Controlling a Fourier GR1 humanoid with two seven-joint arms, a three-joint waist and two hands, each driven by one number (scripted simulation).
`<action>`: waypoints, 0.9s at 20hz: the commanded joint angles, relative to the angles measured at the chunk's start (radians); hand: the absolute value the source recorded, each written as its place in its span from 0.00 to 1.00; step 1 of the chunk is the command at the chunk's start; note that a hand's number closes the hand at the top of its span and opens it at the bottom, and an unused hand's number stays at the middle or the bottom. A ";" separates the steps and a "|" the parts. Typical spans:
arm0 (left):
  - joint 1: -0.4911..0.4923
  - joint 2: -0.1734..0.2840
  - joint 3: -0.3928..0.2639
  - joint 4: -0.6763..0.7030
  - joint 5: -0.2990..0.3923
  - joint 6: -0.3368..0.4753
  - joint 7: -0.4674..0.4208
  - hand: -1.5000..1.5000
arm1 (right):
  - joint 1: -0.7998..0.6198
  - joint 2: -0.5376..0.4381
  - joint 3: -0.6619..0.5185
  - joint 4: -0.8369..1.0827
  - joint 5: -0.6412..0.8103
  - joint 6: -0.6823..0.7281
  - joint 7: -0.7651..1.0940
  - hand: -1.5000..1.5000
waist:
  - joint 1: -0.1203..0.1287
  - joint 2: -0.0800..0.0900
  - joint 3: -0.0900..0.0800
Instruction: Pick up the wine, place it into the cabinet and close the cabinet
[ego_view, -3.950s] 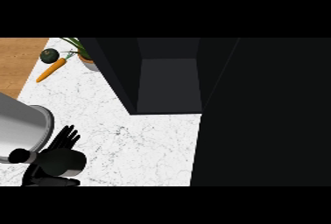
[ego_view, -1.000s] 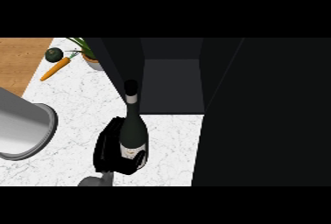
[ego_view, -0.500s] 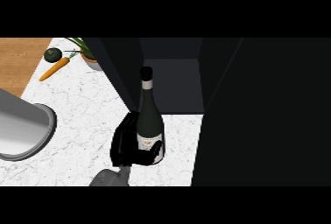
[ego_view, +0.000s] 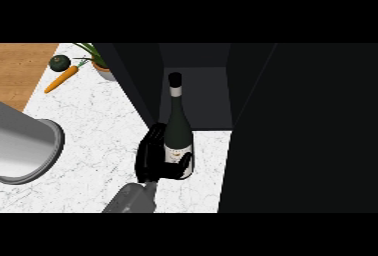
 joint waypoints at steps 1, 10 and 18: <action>-0.125 0.000 -0.015 0.158 0.078 -0.035 -0.088 1.00 | 0.005 -0.004 -0.001 0.025 -0.036 0.027 -0.027 0.00 | -0.005 0.002 0.000; -0.253 0.000 -0.096 0.264 0.209 0.029 -0.169 1.00 | 0.036 0.045 0.065 -0.019 -0.003 0.004 -0.039 0.00 | -0.020 0.004 -0.001; -0.385 0.000 -0.010 0.385 0.258 0.002 -0.083 1.00 | 0.053 -0.003 -0.035 0.028 -0.083 0.045 -0.070 0.00 | -0.010 0.002 0.000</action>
